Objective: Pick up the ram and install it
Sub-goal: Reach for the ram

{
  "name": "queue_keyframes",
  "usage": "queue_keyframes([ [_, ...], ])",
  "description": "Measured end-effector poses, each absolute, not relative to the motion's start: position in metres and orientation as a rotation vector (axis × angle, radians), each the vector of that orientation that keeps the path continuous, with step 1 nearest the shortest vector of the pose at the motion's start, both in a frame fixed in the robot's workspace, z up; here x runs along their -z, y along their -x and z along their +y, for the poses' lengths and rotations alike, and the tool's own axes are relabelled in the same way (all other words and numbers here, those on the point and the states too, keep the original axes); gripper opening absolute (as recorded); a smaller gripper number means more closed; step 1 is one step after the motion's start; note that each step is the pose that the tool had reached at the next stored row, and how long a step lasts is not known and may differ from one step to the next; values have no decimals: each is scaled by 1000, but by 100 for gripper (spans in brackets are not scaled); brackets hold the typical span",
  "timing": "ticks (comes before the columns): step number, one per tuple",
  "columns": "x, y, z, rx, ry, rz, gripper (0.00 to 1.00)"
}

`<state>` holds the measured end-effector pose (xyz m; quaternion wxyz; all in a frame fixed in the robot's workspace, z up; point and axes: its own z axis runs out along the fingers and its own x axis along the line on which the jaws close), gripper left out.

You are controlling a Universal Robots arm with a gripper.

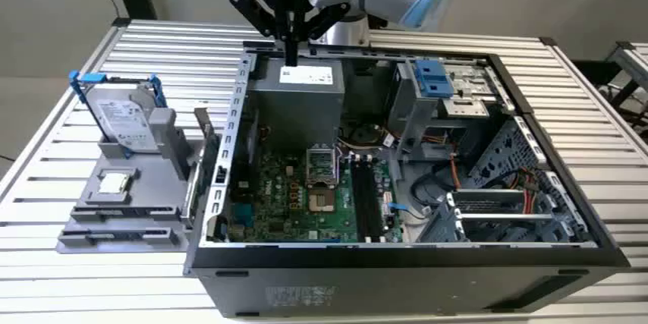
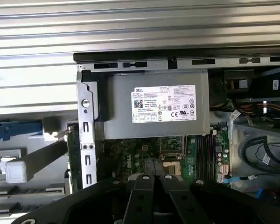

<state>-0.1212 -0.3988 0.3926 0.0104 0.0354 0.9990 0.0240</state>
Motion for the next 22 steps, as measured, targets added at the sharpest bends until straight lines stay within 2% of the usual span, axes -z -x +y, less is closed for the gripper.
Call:
queue_keyframes([
  [22, -394, 137, -399, -75, -110, 3117, 0],
])
